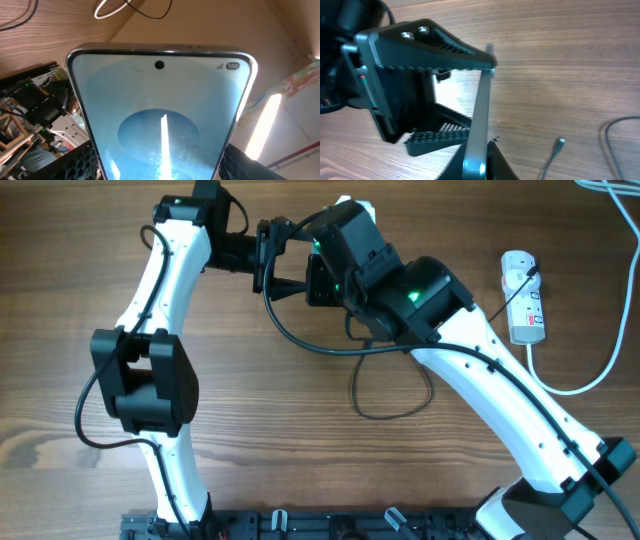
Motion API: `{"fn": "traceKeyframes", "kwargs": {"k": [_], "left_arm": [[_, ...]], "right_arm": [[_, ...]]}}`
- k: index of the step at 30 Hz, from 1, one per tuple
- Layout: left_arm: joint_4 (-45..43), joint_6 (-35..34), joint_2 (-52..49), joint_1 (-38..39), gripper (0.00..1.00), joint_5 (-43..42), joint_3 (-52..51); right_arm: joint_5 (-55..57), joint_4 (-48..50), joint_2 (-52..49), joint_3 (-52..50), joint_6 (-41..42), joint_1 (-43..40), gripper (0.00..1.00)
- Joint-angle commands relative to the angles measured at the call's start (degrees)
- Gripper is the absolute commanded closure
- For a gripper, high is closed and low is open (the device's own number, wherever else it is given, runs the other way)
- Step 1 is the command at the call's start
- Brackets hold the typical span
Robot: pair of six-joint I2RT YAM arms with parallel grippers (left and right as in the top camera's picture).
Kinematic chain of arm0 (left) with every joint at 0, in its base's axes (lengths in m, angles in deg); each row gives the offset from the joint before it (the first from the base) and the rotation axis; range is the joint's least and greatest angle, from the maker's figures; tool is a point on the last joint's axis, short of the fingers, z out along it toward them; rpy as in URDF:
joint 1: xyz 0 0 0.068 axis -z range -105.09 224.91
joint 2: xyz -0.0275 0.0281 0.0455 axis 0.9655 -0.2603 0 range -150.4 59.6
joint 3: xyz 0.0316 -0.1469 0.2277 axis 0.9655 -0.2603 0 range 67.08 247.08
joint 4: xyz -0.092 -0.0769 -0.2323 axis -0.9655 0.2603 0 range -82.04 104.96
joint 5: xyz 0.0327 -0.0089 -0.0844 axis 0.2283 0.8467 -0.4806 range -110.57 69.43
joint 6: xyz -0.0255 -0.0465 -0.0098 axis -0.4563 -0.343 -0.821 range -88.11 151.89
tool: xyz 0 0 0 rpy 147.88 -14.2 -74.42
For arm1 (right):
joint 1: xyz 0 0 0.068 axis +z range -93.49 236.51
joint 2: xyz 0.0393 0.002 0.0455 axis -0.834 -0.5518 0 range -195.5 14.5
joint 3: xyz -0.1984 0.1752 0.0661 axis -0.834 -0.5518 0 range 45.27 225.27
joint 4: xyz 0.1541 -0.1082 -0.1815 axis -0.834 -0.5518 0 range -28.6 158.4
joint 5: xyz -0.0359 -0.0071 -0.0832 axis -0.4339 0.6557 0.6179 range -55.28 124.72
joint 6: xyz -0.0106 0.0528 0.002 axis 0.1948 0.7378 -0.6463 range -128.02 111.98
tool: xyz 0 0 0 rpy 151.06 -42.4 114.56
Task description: Plug charger to phone and switch on socket
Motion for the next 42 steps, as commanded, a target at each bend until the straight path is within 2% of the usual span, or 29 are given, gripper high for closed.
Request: {"fn": "traceKeyframes", "kwargs": {"k": [1,5,7,8,9,14,18,20,22,23,25,29,33,42], "left_arm": [[-0.2,-0.3,1.9,-0.1,0.22,-3.3,0.1],[-0.2,-0.3,1.9,-0.1,0.19,-3.3,0.1],[-0.2,-0.3,1.9,-0.1,0.11,-3.3,0.1],[-0.2,-0.3,1.9,-0.1,0.02,-3.3,0.1],[-0.2,-0.3,1.9,-0.1,0.00,-3.2,0.1],[-0.2,-0.3,1.9,-0.1,0.00,-2.2,0.1],[-0.2,-0.3,1.9,-0.2,0.00,2.0,0.1],[-0.2,-0.3,1.9,-0.2,0.06,3.0,0.1],[-0.2,-0.7,1.9,-0.2,0.13,3.0,0.1],[-0.2,-1.8,1.9,-0.2,0.21,3.0,0.1],[-0.2,-4.7,1.9,-0.2,0.30,3.0,0.1],[-0.2,-8.0,1.9,-0.2,0.34,2.6,0.1],[-0.2,-8.0,1.9,-0.1,0.34,-0.3,0.1],[-0.2,-8.0,1.9,-0.1,0.28,-0.9,0.1]], "right_arm": [[0.1,0.6,-0.8,0.4,0.0,0.2,0.96],[0.1,0.7,-0.8,0.4,0.5,0.2,0.96],[0.5,1.0,-0.7,0.4,5.6,0.0,0.96],[0.6,1.2,-0.7,0.4,7.6,-0.1,0.96],[0.8,1.5,-0.7,0.4,11.0,-0.4,0.96],[2.7,1.4,-0.5,0.4,34.3,-2.6,0.96],[2.6,1.3,0.3,0.4,45.7,-4.3,0.96],[2.6,0.9,1.0,0.4,51.6,-5.0,0.96],[2.6,0.9,1.4,0.4,54.6,-5.1,0.96],[2.4,1.0,1.4,0.4,55.5,-5.1,0.95],[1.2,1.0,1.4,0.4,56.3,-5.0,0.96],[-0.4,0.1,1.4,0.4,58.4,-5.0,0.96],[-0.5,-3.0,1.3,0.4,67.1,-5.0,0.96],[-5.5,0.0,1.2,0.4,67.9,-5.0,0.95]]}}
